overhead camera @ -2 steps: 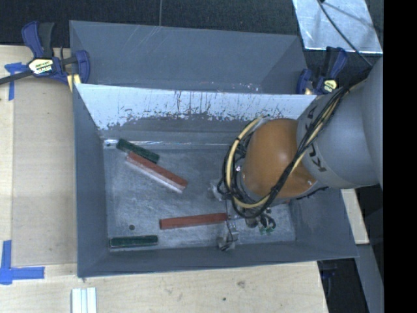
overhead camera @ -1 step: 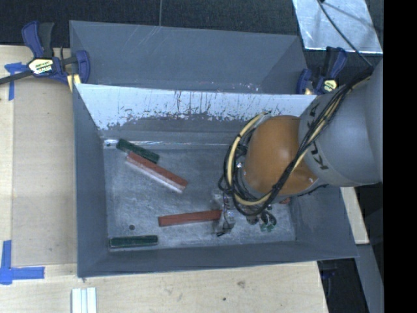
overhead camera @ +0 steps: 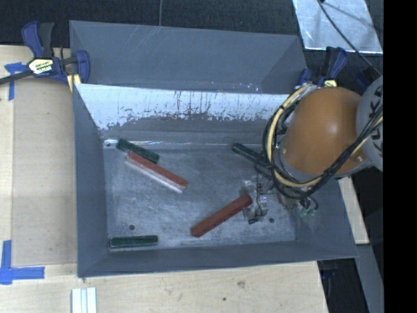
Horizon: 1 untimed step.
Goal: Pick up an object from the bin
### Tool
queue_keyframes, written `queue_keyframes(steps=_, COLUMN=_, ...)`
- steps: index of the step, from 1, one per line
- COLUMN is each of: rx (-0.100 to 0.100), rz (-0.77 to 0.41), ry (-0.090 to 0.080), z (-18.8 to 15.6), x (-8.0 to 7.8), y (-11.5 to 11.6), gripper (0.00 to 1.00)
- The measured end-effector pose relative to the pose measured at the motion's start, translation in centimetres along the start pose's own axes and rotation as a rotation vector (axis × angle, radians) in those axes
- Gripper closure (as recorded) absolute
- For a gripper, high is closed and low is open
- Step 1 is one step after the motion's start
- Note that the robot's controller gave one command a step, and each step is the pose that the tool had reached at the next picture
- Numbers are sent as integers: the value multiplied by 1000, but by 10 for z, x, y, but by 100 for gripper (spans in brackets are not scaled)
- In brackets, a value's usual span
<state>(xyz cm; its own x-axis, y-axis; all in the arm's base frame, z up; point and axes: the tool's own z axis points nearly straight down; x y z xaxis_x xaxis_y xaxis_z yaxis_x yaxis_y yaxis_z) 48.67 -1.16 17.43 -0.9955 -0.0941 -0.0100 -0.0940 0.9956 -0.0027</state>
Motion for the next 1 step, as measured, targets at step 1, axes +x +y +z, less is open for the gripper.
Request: queue_keyframes(steps=1, rx=-2, rz=-372, ry=0, z=-44, x=-63, y=-24, gripper=100)
